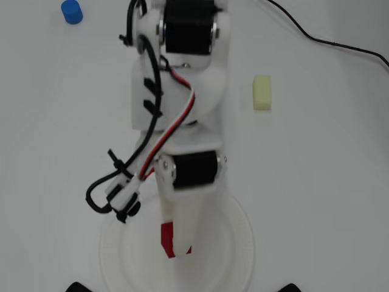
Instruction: Grasp a red block and put it in the dish.
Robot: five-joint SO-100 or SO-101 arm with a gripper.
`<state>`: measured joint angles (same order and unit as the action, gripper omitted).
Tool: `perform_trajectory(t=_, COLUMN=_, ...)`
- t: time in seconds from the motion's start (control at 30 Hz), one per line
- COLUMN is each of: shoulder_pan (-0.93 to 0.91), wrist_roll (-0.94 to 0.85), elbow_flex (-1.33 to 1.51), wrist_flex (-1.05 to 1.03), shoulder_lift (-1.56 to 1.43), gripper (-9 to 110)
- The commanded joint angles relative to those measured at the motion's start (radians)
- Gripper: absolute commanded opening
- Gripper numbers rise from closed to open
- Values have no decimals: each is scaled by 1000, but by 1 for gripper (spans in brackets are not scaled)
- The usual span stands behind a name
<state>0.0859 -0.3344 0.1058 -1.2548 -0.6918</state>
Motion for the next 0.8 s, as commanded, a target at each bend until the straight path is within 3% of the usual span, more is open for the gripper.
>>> perform_trajectory(t=0.0, shoulder_pan=18, wrist_roll=51, elbow_flex=-272, wrist_flex=-120, shoulder_lift=169, gripper=0)
perform_trajectory(t=0.3, shoulder_pan=21, wrist_roll=140, elbow_flex=-213, wrist_flex=-383, shoulder_lift=239, gripper=0)
perform_trajectory(t=0.63, shoulder_pan=8, wrist_roll=135, elbow_flex=-173, wrist_flex=-448, shoulder_lift=210, gripper=1)
perform_trajectory(t=0.77, shoulder_pan=-2, wrist_roll=138, elbow_flex=-215, wrist_flex=-468, shoulder_lift=187, gripper=16)
